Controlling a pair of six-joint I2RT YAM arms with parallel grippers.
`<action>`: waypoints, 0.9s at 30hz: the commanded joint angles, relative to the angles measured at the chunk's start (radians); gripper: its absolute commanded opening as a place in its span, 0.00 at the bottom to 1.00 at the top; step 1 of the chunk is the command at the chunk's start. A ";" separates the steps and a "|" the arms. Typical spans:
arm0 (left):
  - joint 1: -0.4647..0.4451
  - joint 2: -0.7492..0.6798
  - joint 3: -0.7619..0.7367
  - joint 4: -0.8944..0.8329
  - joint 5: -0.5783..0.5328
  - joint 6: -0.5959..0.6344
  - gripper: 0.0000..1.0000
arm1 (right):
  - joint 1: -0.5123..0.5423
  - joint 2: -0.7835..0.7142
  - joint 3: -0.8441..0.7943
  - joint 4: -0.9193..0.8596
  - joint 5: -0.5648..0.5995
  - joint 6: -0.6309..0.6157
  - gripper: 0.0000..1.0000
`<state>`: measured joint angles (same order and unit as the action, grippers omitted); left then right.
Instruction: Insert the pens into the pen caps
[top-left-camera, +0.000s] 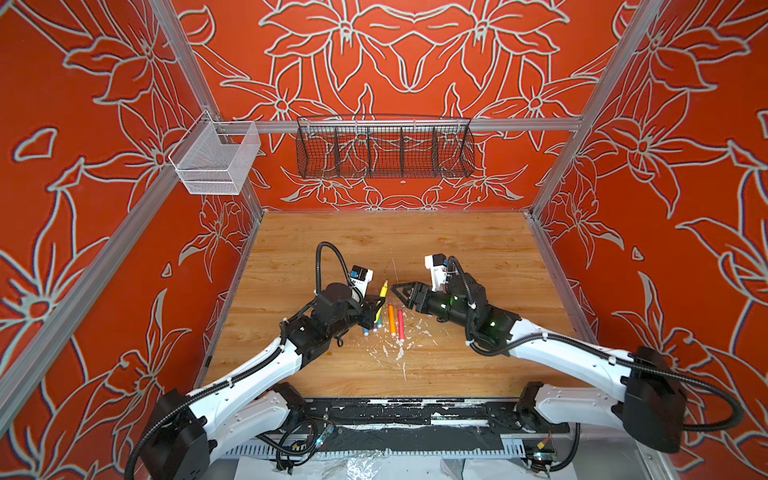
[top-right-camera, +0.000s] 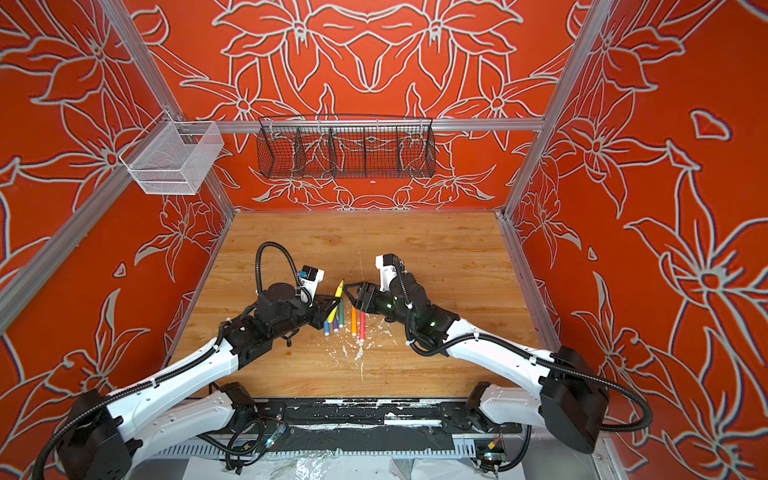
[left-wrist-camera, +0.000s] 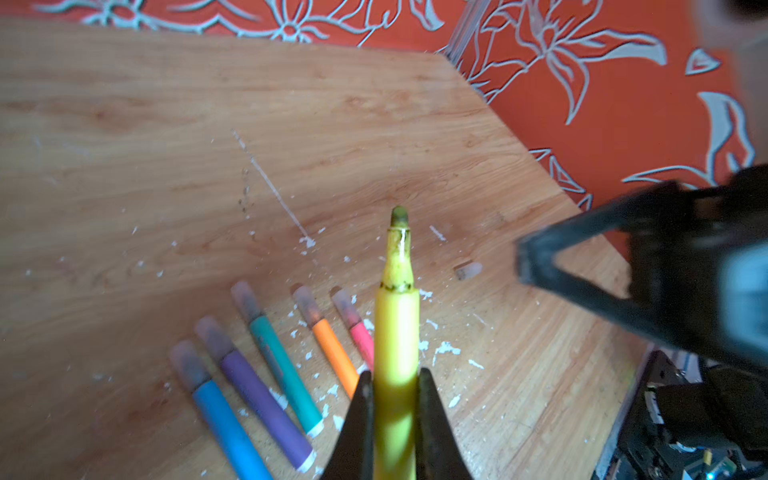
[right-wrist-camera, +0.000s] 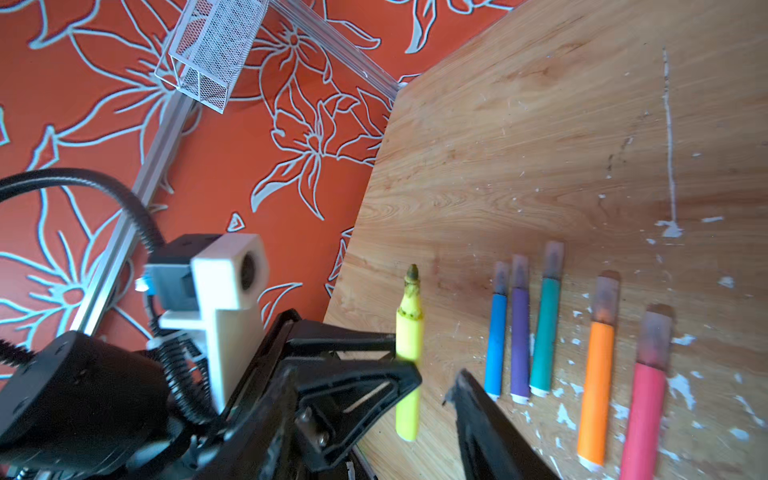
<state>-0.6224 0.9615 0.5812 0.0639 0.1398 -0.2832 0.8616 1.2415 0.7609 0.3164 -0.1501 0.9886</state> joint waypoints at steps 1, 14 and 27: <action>-0.012 -0.020 -0.001 0.103 0.063 0.057 0.00 | 0.017 0.053 0.056 0.060 0.006 0.039 0.61; -0.023 -0.044 -0.014 0.116 0.070 0.061 0.00 | 0.047 0.143 0.107 0.051 0.050 0.062 0.18; -0.023 -0.010 -0.017 0.134 0.067 0.055 0.35 | 0.064 0.076 0.106 0.009 0.104 0.042 0.00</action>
<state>-0.6418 0.9428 0.5617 0.1543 0.1967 -0.2352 0.9150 1.3567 0.8425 0.3313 -0.0845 1.0332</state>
